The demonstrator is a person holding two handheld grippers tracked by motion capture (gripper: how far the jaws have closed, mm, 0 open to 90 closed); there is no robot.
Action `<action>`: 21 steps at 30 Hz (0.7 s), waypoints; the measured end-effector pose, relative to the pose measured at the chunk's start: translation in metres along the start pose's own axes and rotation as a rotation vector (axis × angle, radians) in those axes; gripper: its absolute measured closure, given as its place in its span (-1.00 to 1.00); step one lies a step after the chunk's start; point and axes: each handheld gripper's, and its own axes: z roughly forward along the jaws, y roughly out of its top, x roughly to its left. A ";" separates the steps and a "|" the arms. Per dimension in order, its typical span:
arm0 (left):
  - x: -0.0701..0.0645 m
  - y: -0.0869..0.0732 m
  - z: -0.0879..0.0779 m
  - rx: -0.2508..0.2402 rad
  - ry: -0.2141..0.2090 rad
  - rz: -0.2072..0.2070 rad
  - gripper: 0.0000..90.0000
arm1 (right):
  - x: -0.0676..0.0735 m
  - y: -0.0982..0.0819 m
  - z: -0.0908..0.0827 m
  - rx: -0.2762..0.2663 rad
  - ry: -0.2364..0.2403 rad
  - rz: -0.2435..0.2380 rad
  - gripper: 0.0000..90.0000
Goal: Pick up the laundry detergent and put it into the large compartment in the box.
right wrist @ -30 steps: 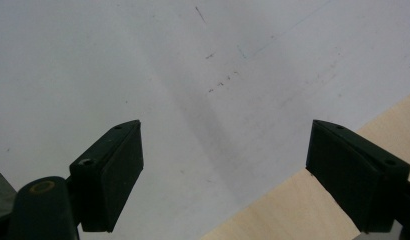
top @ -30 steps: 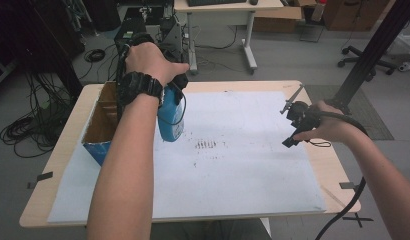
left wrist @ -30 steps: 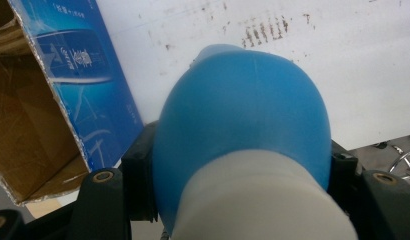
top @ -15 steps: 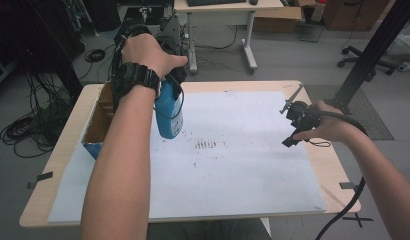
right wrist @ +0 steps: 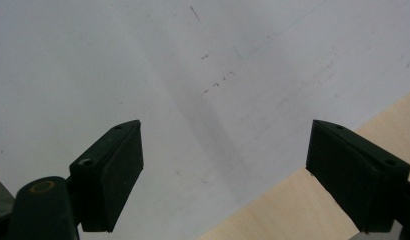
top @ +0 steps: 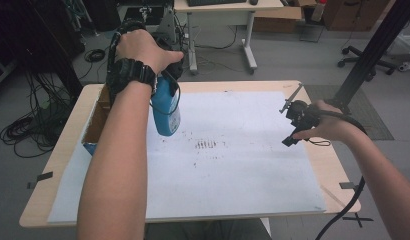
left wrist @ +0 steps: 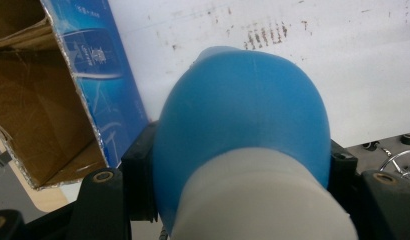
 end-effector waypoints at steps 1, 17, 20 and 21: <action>0.001 0.000 0.000 0.001 -0.001 0.001 -0.17 | 0.000 0.000 0.000 0.000 0.000 -0.002 -0.66; 0.020 -0.003 -0.009 -0.021 -0.013 -0.050 -0.17 | -0.002 0.001 -0.001 -0.004 -0.002 -0.002 -0.66; 0.024 -0.004 -0.011 -0.022 -0.010 -0.059 -0.17 | -0.003 0.001 -0.001 -0.005 -0.001 -0.001 -0.66; 0.026 -0.005 -0.013 -0.024 -0.010 -0.068 -0.17 | -0.003 0.001 -0.001 -0.006 -0.002 0.000 -0.66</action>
